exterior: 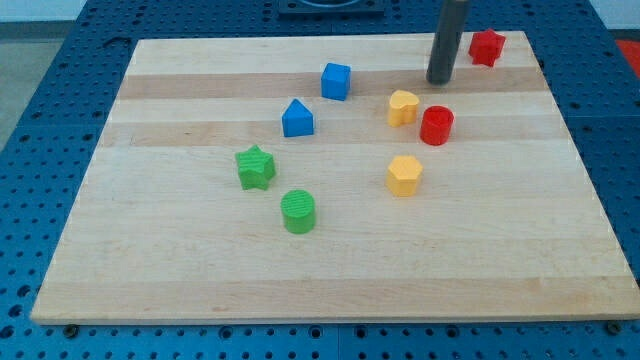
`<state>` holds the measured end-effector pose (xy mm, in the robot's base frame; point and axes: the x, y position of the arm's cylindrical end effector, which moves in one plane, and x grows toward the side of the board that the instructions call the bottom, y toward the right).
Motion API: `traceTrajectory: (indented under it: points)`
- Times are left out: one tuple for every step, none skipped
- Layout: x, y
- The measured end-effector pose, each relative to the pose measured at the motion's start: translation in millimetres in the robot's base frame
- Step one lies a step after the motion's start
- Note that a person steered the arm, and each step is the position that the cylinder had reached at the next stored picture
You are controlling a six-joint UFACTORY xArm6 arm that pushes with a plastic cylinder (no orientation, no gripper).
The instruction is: Push red circle closer to the yellow hexagon
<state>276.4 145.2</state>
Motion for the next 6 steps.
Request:
traceTrajectory:
  points:
    - [7,-7]
    - [46,-8]
    - [87,-8]
    - [118,-8]
    - [126,-8]
    - [126,-6]
